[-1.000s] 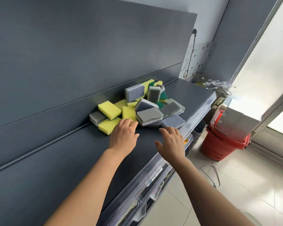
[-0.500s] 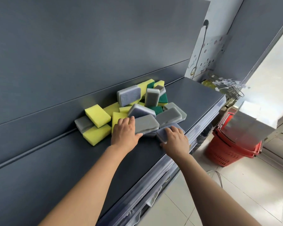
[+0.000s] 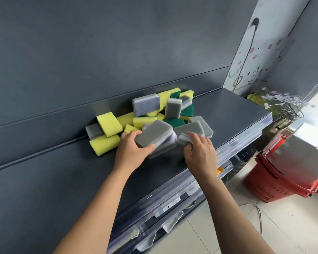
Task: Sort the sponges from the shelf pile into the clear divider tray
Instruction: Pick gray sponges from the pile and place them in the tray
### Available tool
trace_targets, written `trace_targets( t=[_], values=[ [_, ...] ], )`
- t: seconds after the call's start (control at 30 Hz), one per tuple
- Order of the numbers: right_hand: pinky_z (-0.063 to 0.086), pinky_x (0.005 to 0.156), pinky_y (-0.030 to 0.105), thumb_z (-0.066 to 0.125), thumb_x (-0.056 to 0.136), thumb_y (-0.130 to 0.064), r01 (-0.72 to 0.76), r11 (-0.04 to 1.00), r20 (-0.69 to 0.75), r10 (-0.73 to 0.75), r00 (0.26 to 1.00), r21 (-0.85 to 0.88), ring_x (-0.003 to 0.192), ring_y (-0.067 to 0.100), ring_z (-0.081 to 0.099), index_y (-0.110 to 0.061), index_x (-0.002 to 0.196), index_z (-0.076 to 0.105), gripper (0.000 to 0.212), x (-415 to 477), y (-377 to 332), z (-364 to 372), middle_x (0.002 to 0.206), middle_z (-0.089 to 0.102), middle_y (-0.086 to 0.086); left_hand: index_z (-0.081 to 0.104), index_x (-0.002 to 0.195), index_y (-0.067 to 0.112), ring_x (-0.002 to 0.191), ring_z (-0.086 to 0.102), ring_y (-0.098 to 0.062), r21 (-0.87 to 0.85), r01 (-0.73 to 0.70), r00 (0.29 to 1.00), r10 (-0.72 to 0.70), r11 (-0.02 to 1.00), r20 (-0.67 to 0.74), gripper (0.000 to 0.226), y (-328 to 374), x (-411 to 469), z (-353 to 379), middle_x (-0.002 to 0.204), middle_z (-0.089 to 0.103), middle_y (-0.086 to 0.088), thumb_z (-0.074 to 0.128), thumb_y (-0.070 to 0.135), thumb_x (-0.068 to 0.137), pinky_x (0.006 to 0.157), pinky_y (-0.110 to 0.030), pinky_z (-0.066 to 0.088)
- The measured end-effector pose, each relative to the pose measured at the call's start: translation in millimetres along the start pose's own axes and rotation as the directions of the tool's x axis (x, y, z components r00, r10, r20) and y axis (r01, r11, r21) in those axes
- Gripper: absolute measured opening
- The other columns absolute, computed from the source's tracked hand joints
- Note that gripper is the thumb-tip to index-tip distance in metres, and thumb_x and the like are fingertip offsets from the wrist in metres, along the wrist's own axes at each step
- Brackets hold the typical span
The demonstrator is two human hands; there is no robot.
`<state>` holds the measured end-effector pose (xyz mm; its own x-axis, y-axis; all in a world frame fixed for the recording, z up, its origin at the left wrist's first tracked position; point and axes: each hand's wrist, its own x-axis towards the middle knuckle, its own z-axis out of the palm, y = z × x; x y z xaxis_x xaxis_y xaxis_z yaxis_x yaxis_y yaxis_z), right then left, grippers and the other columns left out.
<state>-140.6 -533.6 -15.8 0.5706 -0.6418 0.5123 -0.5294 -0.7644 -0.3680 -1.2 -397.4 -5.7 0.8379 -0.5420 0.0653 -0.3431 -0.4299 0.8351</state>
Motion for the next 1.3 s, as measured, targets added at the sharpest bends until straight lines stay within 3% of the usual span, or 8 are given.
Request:
trace_targets(
  t=[0.1, 0.23, 0.33, 0.47, 0.7, 0.93, 1.13, 1.3],
  values=[
    [0.049, 0.075, 0.041, 0.052, 0.09, -0.013, 0.006, 0.998, -0.041, -0.003, 0.999, 0.066, 0.098, 0.032, 0.055, -0.012, 0.121, 0.056, 0.031, -1.4, -0.5, -3.6, 0.11, 0.062, 0.013, 0.051, 0.114, 0.027, 0.085, 0.058, -0.021, -0.29, 0.124, 0.992, -0.114, 0.949, 0.05, 0.051, -4.7, -14.7, -3.1, 0.114, 0.048, -0.001, 0.076, 0.018, 0.07, 0.058, -0.027, 0.053],
    [0.05, 0.066, 0.042, 0.049, 0.092, -0.015, 0.038, 0.994, -0.108, -0.027, 0.994, 0.101, 0.093, 0.032, 0.053, -0.013, 0.117, 0.06, 0.027, -3.6, -3.9, -0.4, 0.107, 0.06, 0.013, 0.052, 0.117, 0.024, 0.082, 0.059, -0.018, -0.483, 0.208, 0.977, -0.203, 0.851, 0.063, 0.053, -11.2, -38.0, -11.9, 0.109, 0.052, 0.002, 0.074, 0.004, 0.073, 0.057, -0.027, 0.051],
    [0.045, 0.062, 0.037, 0.043, 0.088, -0.02, 0.083, 0.988, -0.194, -0.056, 0.979, 0.133, 0.086, 0.032, 0.051, -0.012, 0.11, 0.063, 0.032, -2.3, -9.2, 0.1, 0.1, 0.061, 0.013, 0.052, 0.116, 0.026, 0.082, 0.062, -0.021, -0.53, 0.232, 0.967, -0.253, 0.816, 0.033, 0.054, -17.5, -53.8, -20.9, 0.107, 0.051, 0.004, 0.074, 0.0, 0.074, 0.057, -0.029, 0.053],
    [0.047, 0.068, 0.041, 0.058, 0.081, -0.005, 0.156, 0.985, -0.235, -0.135, 0.963, 0.076, 0.085, 0.035, 0.054, -0.012, 0.106, 0.067, 0.027, 3.4, -14.5, 10.6, 0.098, 0.064, 0.013, 0.05, 0.115, 0.032, 0.089, 0.062, -0.029, -0.504, 0.238, 0.953, -0.3, 0.83, -0.044, 0.057, -26.9, -70.4, -32.4, 0.106, 0.051, 0.007, 0.074, 0.001, 0.074, 0.06, -0.03, 0.054],
    [0.047, 0.068, 0.038, 0.054, 0.084, -0.003, 0.292, 0.933, -0.284, -0.227, 0.931, 0.209, 0.087, 0.031, 0.051, -0.012, 0.107, 0.068, 0.028, -3.7, -36.7, 19.3, 0.101, 0.064, 0.013, 0.05, 0.12, 0.033, 0.085, 0.057, -0.018, -0.463, 0.221, 0.943, -0.31, 0.859, -0.125, 0.06, -34.0, -90.1, -46.3, 0.114, 0.052, 0.001, 0.074, 0.003, 0.074, 0.07, -0.032, 0.055],
    [0.033, 0.071, 0.016, 0.046, 0.097, -0.019, 0.028, 0.731, 0.015, -0.053, 0.998, 0.682, 0.095, 0.015, 0.053, -0.019, 0.11, 0.065, 0.023, -13.1, -79.8, 9.5, 0.107, 0.058, 0.004, 0.055, 0.119, 0.036, 0.08, 0.058, -0.018, -0.575, 0.179, 0.938, -0.315, 0.798, -0.145, 0.057, -40.2, -110.9, -66.4, 0.113, 0.055, -0.006, 0.072, 0.003, 0.076, 0.06, -0.028, 0.049],
    [0.053, 0.074, 0.043, 0.048, 0.096, -0.02, -0.139, 0.549, 0.257, -0.143, 0.956, 0.824, 0.083, 0.008, 0.054, -0.029, 0.097, 0.065, 0.019, -21.2, -115.6, 23.0, 0.097, 0.063, -0.008, 0.057, 0.12, 0.03, 0.072, 0.064, -0.024, -0.645, 0.161, 0.921, -0.348, 0.747, -0.173, 0.056, -61.7, -142.1, -100.2, 0.115, 0.055, -0.013, 0.066, -0.006, 0.078, 0.058, -0.028, 0.05],
    [0.042, 0.068, 0.019, 0.046, 0.097, -0.013, -0.171, 0.422, 0.302, -0.267, 0.915, 0.89, 0.073, -0.001, 0.051, -0.021, 0.094, 0.066, 0.021, -36.9, -166.2, 25.2, 0.09, 0.065, -0.008, 0.061, 0.109, 0.031, 0.085, 0.058, -0.019, -0.663, 0.147, 0.892, -0.388, 0.734, -0.232, 0.043, -81.7, -173.7, -133.5, 0.114, 0.054, -0.007, 0.066, 0.0, 0.081, 0.071, -0.028, 0.05]
  ],
)
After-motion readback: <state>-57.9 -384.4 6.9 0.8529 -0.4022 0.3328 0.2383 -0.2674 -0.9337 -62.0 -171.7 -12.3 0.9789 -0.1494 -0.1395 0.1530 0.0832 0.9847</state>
